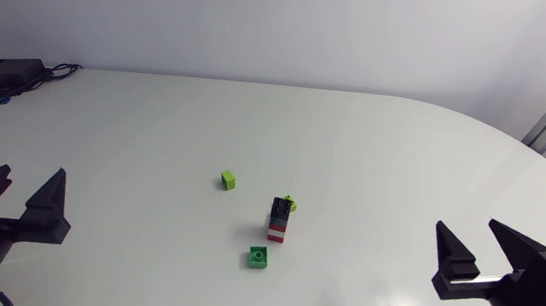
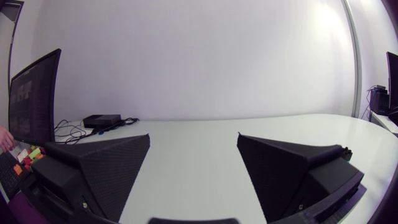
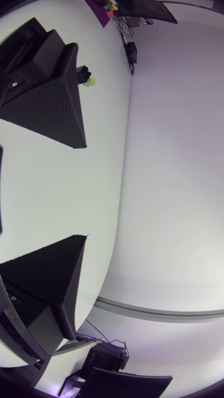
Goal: Disassemble duplo
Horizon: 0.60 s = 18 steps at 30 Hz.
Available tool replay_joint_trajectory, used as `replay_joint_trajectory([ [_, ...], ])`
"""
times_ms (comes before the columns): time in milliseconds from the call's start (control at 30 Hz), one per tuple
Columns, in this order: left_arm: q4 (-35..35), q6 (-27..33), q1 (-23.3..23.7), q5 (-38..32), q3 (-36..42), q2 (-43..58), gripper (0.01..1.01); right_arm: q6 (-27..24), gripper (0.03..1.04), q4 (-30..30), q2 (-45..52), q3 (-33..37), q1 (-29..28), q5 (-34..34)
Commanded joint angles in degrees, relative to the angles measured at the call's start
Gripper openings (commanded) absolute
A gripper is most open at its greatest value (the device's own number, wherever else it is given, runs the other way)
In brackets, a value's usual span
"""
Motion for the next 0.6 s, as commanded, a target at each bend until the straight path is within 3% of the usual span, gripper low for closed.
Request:
replay_joint_trajectory([
  [0, -0.1, -1.1, -0.3, 0.6, -1.0, -0.8, 0.980, 1.4, 1.00, -2.0, -0.5, -1.9, 0.5, 0.2],
  [567, -0.4, -0.8, -1.8, 1.0, -0.4, -0.9, 0.979, 1.2, 1.00, -0.4, -0.6, -1.0, 2.2, 0.4],
])
